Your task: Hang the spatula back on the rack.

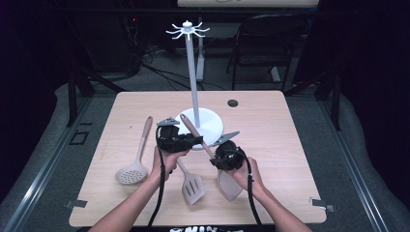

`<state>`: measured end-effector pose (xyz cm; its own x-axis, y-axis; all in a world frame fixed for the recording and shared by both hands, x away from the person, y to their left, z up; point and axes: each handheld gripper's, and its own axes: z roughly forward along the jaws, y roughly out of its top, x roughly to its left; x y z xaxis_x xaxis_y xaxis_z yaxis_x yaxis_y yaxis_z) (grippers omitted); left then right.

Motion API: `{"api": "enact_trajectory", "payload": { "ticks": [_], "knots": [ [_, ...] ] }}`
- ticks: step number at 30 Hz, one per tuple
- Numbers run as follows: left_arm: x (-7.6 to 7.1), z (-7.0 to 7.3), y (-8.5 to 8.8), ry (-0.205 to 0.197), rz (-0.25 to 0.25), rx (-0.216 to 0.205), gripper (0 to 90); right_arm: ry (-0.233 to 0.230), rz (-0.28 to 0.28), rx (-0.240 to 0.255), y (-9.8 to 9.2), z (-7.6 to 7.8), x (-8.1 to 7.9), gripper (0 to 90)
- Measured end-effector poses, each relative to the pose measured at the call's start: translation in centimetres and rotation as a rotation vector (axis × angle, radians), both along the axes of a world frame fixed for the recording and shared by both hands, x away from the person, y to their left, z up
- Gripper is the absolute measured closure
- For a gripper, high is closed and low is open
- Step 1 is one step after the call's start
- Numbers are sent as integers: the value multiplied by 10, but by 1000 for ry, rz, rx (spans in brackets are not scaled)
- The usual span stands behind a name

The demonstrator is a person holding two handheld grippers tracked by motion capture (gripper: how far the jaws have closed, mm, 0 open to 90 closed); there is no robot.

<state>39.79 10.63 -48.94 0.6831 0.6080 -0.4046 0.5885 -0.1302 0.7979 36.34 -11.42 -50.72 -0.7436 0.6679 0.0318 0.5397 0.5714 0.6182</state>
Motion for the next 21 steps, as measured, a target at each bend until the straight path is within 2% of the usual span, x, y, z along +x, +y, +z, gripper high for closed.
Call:
{"api": "enact_trajectory", "payload": {
  "ticks": [5, 8, 11, 14, 16, 21],
  "knots": [
    [-3, -3, 2, -9, 15, -40, 584, -33, -30, 4, 5, 1, -2, 783],
    [-5, -4, -2, -17, 15, -34, 560, -41, -41, 18, 8, 1, -2, 783],
    [-8, -6, -6, -14, -6, -44, 561, -51, -52, 29, 9, 2, -3, 783],
    [-11, -7, -11, -26, -20, -35, 576, -69, -67, 53, 9, 4, -4, 783],
    [-13, -8, -14, -34, -18, -31, 592, -69, -64, 45, 8, 5, -5, 782],
    [-14, -8, -16, -48, 6, -8, 651, -73, -70, 58, 9, 5, -5, 780]
  ]
}}
